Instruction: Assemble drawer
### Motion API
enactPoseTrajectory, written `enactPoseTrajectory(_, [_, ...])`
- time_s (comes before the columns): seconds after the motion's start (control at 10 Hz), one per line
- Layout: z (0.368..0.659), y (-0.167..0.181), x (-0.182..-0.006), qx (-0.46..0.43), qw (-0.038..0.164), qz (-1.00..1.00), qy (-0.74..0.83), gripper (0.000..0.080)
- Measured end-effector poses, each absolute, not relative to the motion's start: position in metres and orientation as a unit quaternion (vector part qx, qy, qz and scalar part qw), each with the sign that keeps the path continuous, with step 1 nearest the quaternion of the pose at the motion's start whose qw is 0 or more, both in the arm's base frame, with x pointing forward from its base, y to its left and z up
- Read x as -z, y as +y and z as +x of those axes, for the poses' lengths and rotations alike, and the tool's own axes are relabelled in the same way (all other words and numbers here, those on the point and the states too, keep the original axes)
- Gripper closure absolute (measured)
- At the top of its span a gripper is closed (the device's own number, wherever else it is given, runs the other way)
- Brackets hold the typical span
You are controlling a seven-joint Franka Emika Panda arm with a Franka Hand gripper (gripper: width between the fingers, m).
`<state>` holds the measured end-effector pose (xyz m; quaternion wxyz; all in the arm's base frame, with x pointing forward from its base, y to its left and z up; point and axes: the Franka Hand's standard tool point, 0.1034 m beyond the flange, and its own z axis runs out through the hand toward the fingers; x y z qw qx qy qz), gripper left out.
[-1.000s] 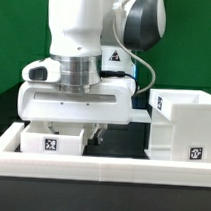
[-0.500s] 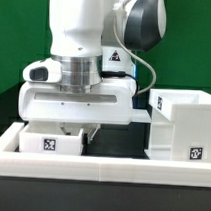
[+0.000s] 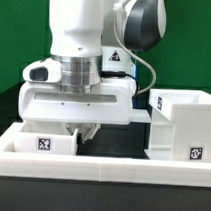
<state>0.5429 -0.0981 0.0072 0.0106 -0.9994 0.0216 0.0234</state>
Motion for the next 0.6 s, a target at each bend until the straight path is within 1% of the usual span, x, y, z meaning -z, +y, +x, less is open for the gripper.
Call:
enactPoseTrajectory(0.3, [0.544,-0.096,-0.008,-0.024,0.011,-0.999,0.018,0.0759])
enactPoseTrajectory(0.4, [0.547,-0.089,-0.014,-0.024,0.014,-1.0,0.008,0.0758])
enactPoseTrajectory(0.6, [0.551,-0.08,-0.025,-0.046,0.024,-0.996,-0.068,0.0758])
